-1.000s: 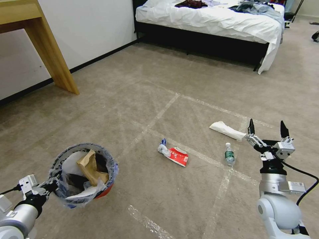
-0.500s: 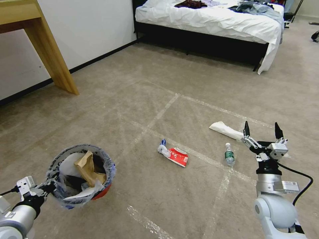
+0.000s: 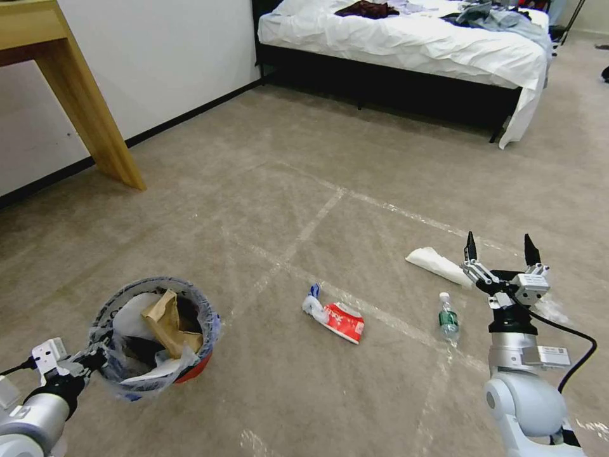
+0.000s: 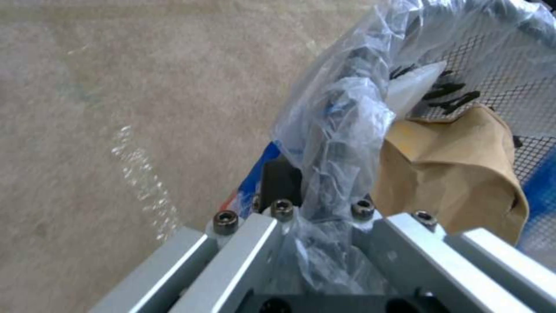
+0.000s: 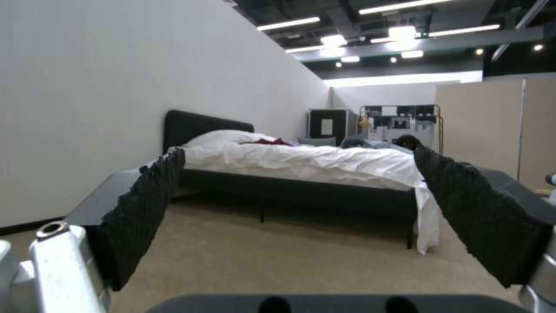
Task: Pick up the trash bin and place the garbage on the floor into it.
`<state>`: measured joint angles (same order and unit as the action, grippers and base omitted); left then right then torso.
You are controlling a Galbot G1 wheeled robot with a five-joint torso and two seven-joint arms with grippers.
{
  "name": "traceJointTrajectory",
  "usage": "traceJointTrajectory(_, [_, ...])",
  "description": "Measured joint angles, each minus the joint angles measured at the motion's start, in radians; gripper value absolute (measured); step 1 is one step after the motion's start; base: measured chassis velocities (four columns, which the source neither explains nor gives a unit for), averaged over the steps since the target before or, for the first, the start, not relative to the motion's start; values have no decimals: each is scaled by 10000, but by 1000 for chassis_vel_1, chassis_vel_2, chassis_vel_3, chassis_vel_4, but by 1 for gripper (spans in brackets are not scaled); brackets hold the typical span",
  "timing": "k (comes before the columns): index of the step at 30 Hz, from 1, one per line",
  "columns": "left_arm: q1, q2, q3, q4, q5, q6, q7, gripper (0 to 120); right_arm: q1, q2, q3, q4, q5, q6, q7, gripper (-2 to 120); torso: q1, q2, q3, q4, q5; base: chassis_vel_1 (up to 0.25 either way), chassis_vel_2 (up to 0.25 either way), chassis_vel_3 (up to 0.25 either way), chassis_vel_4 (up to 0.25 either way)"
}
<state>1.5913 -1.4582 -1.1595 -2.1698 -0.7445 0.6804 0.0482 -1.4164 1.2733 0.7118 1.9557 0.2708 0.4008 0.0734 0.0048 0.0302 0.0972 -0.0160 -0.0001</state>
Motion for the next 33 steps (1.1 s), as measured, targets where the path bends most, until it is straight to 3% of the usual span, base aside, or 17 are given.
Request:
traceJointTrajectory(15, [33,-1,-9,101,70,-20,-6,1,102,-100,-62,-76,-123,119,-34,100,2,-1,1,1,-1,-108,114,110,-107])
traceJointTrajectory(33, [51,-30,38,206,155,-52,14,1,152,-592,-316,7,3,-204,-12,100,1,0,-1,1,0,0,0,0,0])
